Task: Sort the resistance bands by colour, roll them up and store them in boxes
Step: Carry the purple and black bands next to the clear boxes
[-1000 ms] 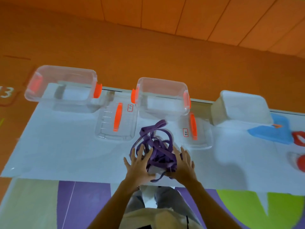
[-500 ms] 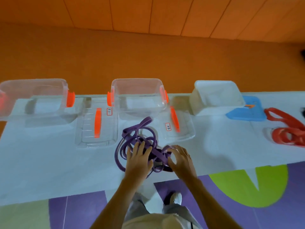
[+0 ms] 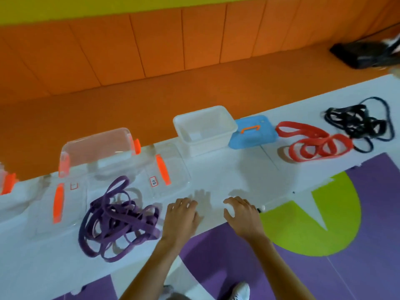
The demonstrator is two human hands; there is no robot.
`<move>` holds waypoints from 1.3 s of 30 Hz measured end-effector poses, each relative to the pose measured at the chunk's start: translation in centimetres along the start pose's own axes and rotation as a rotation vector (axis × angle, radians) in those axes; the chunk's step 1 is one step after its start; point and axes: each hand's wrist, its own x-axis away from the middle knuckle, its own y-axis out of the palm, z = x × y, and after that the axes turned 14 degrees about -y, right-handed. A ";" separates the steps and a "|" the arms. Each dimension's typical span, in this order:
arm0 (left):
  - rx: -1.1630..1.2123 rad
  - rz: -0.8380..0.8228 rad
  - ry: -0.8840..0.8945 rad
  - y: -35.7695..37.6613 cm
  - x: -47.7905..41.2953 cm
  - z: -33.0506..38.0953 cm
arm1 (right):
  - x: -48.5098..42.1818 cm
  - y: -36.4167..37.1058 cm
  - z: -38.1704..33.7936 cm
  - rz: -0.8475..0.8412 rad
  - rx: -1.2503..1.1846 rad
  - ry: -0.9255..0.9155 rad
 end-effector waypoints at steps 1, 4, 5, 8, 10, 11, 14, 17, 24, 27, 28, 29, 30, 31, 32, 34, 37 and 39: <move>0.002 0.002 0.011 0.0 -0.2 2.3 | 0.9 -1.2 1.8 0.015 0.004 0.012; -0.007 0.025 0.065 0.3 -0.7 9.1 | 3.8 -5.0 7.3 0.084 0.002 0.075; -0.024 0.029 0.093 0.3 -0.9 11.2 | 4.7 -6.3 9.0 0.104 0.005 0.105; -0.037 0.028 0.179 0.7 -1.9 17.5 | 7.0 -9.8 13.8 0.175 -0.002 0.171; -0.041 0.039 0.238 1.1 -3.0 21.7 | 8.0 -12.0 16.9 0.206 0.009 0.200; -0.051 0.036 0.265 1.2 -3.5 23.8 | 8.3 -13.0 18.5 0.220 0.016 0.215; -0.060 0.000 0.335 1.9 -5.4 29.9 | 8.7 -15.5 23.3 0.258 0.025 0.261; -0.030 -0.010 0.382 2.4 -7.7 35.8 | 8.0 -17.8 27.9 0.263 0.021 0.298; 0.094 -0.003 0.439 4.0 -16.1 47.9 | 3.3 -22.9 39.4 0.187 0.078 0.326; 0.064 -0.042 0.417 4.5 -20.3 52.4 | 1.0 -25.0 43.8 0.162 0.093 0.345; 0.060 -0.044 0.416 4.7 -21.6 53.8 | 0.3 -25.6 45.3 0.155 0.098 0.349; 0.052 -0.047 0.416 5.0 -22.9 55.2 | -0.5 -26.3 46.8 0.148 0.108 0.353; 0.032 -0.057 0.416 5.1 -24.2 56.5 | -1.2 -26.9 48.3 0.141 0.119 0.359; 0.005 -0.075 0.413 5.3 -25.4 57.6 | -1.9 -27.6 49.8 0.133 0.126 0.365; -0.017 -0.091 0.411 5.4 -26.5 58.6 | -2.6 -28.2 51.3 0.123 0.133 0.372; -0.022 -0.115 0.392 5.8 -28.5 60.5 | -4.1 -29.3 54.2 0.102 0.143 0.382; 0.020 -0.154 0.335 6.5 -31.4 63.6 | -6.1 -30.8 58.8 0.083 0.129 0.391; 0.034 -0.153 0.320 7.1 -33.4 65.7 | -7.3 -31.6 62.1 0.064 0.121 0.396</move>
